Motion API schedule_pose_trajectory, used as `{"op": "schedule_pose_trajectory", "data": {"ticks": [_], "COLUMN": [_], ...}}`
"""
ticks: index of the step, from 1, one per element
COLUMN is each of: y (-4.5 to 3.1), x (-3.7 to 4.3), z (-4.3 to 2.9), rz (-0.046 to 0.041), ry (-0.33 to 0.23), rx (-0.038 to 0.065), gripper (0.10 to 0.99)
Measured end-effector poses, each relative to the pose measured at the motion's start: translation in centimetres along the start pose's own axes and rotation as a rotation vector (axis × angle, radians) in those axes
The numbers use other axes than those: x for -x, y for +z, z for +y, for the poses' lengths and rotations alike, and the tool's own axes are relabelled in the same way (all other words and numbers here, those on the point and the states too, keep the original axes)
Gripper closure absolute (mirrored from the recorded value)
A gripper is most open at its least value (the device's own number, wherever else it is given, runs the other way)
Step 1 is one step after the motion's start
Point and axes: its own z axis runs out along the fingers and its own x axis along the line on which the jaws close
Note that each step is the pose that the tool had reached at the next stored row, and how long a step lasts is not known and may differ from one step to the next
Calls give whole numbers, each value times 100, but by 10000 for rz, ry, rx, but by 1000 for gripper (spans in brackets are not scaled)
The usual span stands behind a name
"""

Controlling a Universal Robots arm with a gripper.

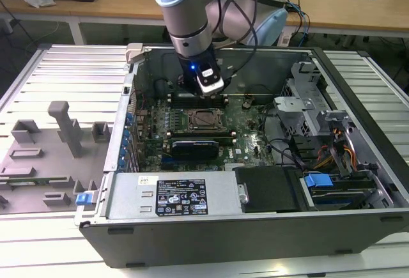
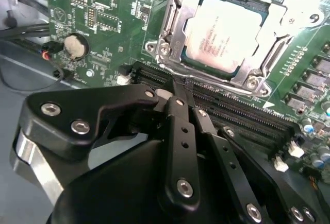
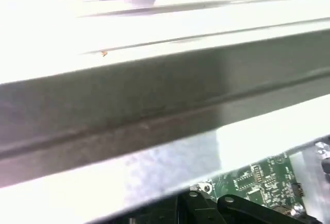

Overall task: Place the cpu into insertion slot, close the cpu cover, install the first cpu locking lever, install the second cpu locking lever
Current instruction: 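Install the first cpu locking lever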

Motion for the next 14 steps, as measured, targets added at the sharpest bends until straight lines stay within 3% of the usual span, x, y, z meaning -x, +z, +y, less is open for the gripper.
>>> {"op": "schedule_pose_trajectory", "data": {"ticks": [2, 4, 9, 12, 14], "y": [-63, -211, -427, -509, -511], "x": [16, 53, 107, 127, 128], "z": [12, 40, 81, 97, 98], "rz": [0, -1, 0, -1, -1], "ry": [0, 0, -1, 0, 0], "rx": [0, 1, -1, -1, 3], "gripper": [980, 980, 980, 980, 980]}}
